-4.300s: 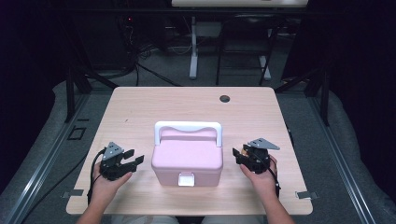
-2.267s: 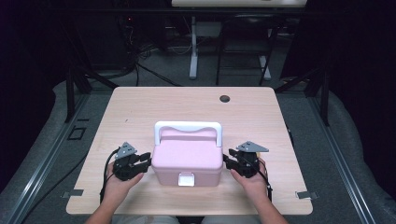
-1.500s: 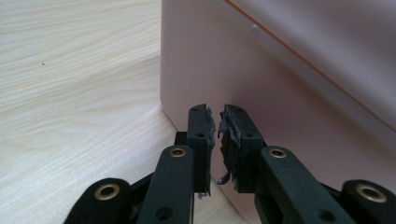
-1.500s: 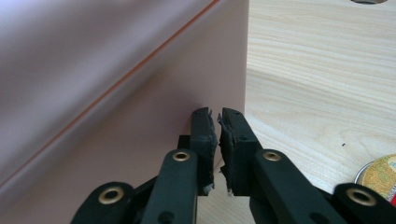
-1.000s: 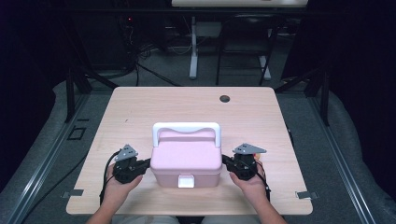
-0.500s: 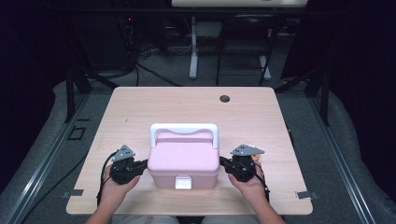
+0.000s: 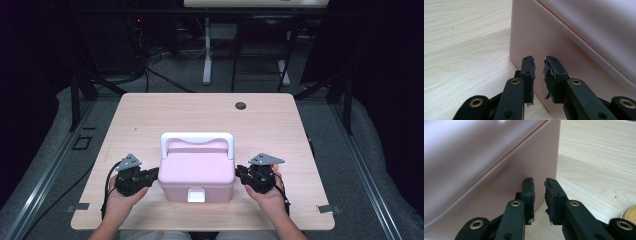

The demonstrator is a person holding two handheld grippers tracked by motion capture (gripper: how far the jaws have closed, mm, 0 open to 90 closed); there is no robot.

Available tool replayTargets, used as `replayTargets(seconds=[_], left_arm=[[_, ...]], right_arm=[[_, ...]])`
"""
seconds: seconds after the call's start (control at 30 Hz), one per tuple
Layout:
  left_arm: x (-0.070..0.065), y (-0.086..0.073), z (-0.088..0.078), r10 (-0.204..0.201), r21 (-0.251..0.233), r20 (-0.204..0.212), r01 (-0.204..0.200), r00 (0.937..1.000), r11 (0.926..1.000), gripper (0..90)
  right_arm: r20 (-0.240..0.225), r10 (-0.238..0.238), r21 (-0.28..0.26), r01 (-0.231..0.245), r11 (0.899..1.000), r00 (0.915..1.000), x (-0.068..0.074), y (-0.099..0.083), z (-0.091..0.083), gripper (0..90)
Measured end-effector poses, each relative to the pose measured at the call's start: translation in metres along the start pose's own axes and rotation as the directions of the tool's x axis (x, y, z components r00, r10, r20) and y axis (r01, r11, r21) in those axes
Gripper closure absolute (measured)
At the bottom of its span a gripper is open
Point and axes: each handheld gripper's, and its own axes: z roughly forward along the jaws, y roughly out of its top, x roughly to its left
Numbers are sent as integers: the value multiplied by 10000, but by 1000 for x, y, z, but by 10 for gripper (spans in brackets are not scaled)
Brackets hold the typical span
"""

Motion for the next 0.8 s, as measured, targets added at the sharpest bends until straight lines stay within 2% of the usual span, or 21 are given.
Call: replayTargets(seconds=[0.23, 0.27, 0.57, 0.63, 0.7, 0.8], left_arm=[[3, 3, -5, 59, 53, -87, -58, 9999, 10000, 735], [2, 3, -5, 30, -54, -122, -31, 9999, 10000, 732], [2, 7, -7, 81, -133, -74, -81, 9999, 9999, 687], [2, 7, -7, 63, -117, -49, -63, 10000, 9999, 674], [2, 8, -7, 80, -69, -30, -80, 10000, 9999, 659], [3, 9, -9, 1, -8, -14, -1, 10000, 10000, 643]], right_arm=[[-2, 155, -82, -155, 9998, 9999, -4, 5, -7, 706], [27, 180, -82, -180, 9998, 9998, -4, 5, -8, 697], [198, 394, -294, -388, 9988, 9990, -11, 6, -17, 638], [211, 314, -297, -308, 9991, 9993, -12, 6, -18, 623], [343, 256, -280, -246, 9993, 9991, -11, 6, -18, 588], [559, 266, -173, -257, 9995, 9981, -12, 7, -20, 583]])
